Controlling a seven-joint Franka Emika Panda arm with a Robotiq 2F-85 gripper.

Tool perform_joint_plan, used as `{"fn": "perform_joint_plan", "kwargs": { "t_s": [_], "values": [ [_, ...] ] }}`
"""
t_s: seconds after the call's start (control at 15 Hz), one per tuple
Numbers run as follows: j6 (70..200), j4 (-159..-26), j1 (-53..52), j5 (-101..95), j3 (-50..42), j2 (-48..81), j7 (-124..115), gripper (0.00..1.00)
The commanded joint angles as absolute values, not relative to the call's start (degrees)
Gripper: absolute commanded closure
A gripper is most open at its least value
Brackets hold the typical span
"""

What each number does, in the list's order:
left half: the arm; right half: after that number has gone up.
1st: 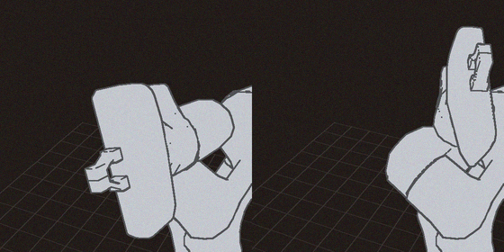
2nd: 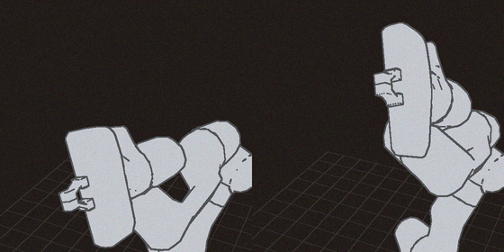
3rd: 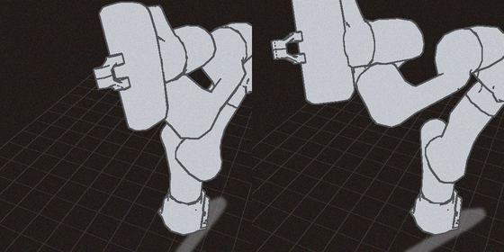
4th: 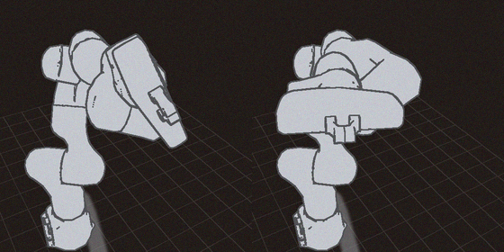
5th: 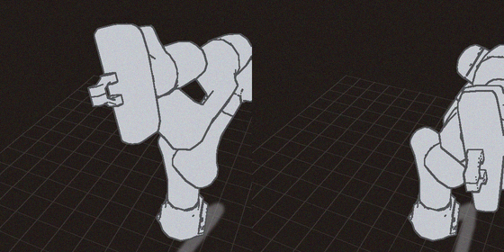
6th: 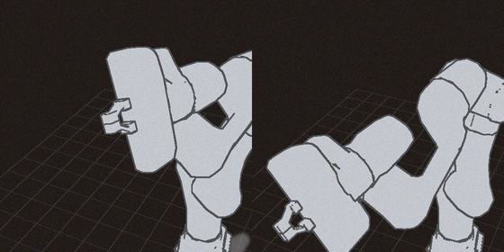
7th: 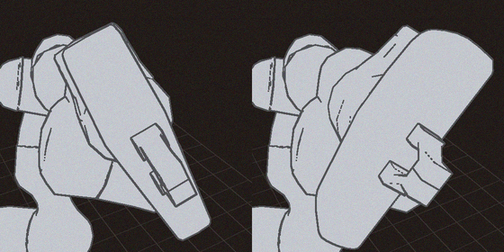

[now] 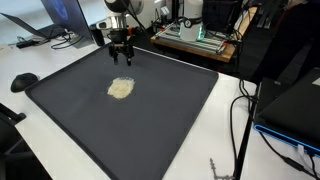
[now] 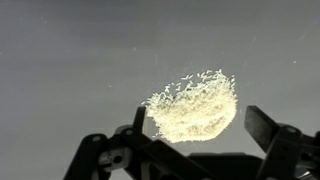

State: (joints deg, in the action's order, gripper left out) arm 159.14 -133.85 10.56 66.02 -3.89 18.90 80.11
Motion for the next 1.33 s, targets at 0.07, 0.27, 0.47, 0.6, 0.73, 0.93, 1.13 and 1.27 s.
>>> {"fn": "perform_joint_plan", "kwargs": {
  "t_s": [0.07, 0.27, 0.47, 0.6, 0.73, 0.93, 1.13, 1.27],
  "values": [
    [158.6, -136.3, 8.2, 54.0, -7.4, 16.4, 70.7, 0.0],
    [158.0, -136.5, 6.4, 44.8, -10.1, 16.3, 65.8, 0.0],
    [157.8, -136.3, 4.8, 39.0, -11.5, 16.2, 63.6, 0.0],
    [157.7, -136.1, 4.0, 36.5, -12.2, 16.2, 62.8, 0.0],
    [157.6, -136.0, 3.3, 34.4, -13.2, 16.2, 61.4, 0.0],
    [158.4, -136.1, 3.7, 35.0, -12.4, 15.3, 63.8, 0.0],
    [160.5, -136.0, 3.8, 36.4, -11.1, 14.9, 66.2, 0.0],
    [162.7, -135.8, 4.5, 39.0, -9.5, 14.8, 68.2, 0.0]
  ]
}}
